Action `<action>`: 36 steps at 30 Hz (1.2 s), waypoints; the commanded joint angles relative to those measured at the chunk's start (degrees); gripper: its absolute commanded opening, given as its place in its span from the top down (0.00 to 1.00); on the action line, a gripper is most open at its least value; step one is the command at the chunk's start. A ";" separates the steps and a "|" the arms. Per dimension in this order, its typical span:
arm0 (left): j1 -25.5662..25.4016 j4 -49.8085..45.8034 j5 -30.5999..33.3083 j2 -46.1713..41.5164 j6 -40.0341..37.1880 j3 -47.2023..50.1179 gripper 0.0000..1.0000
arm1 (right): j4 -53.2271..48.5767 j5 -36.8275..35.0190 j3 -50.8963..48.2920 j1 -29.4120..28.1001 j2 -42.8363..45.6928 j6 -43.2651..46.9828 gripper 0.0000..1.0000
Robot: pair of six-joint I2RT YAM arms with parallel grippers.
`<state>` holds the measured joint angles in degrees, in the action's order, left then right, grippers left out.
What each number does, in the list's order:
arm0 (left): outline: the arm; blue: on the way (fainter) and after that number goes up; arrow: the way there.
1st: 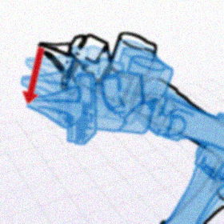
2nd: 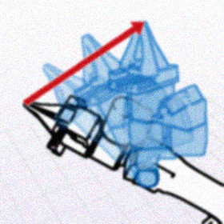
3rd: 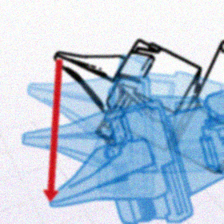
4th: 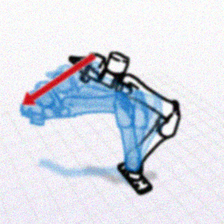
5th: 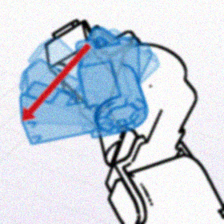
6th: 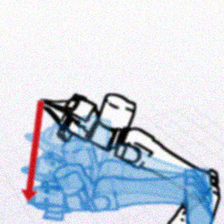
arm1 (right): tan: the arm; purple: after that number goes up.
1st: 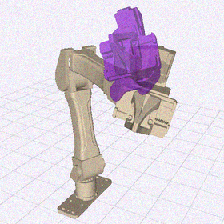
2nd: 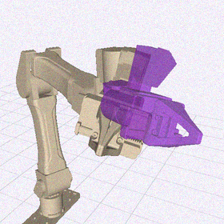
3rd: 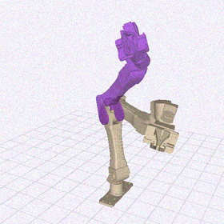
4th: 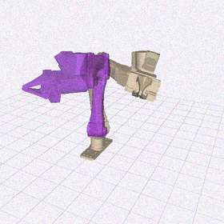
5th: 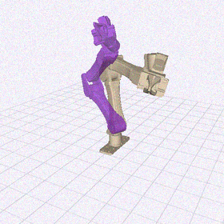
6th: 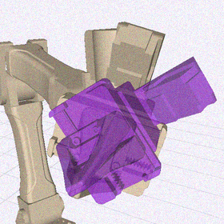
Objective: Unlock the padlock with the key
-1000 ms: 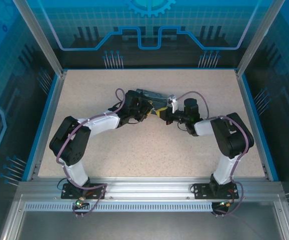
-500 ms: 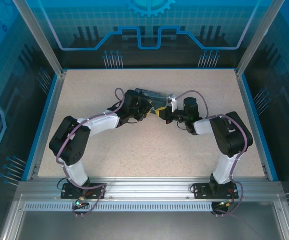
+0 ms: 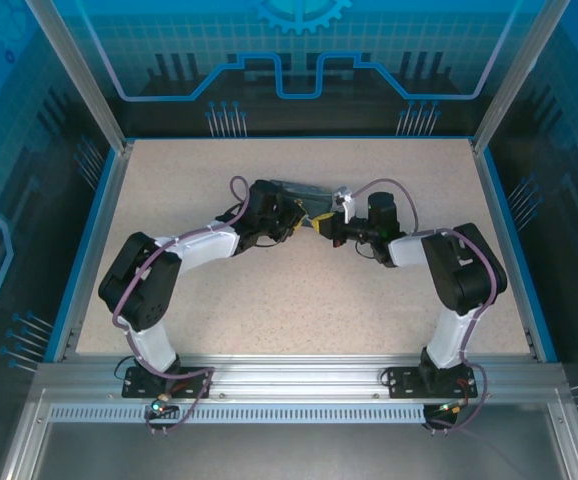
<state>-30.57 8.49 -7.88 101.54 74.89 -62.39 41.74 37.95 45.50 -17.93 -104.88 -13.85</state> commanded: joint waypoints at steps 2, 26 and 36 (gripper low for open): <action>-1.79 1.05 -6.82 1.09 -1.71 0.95 1.00 | 1.38 0.46 1.85 0.22 2.91 1.04 1.00; -1.86 6.50 -7.04 1.78 2.78 0.65 1.00 | 3.55 -1.20 -0.94 -1.14 -0.04 -0.70 1.00; -1.82 8.19 -8.23 1.21 5.15 0.25 1.00 | 4.11 -1.81 -0.41 -1.65 -1.48 -0.17 1.00</action>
<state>-30.57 11.09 -9.30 103.24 78.41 -62.06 44.10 36.12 44.84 -17.43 -105.08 -14.52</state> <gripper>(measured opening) 0.195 0.042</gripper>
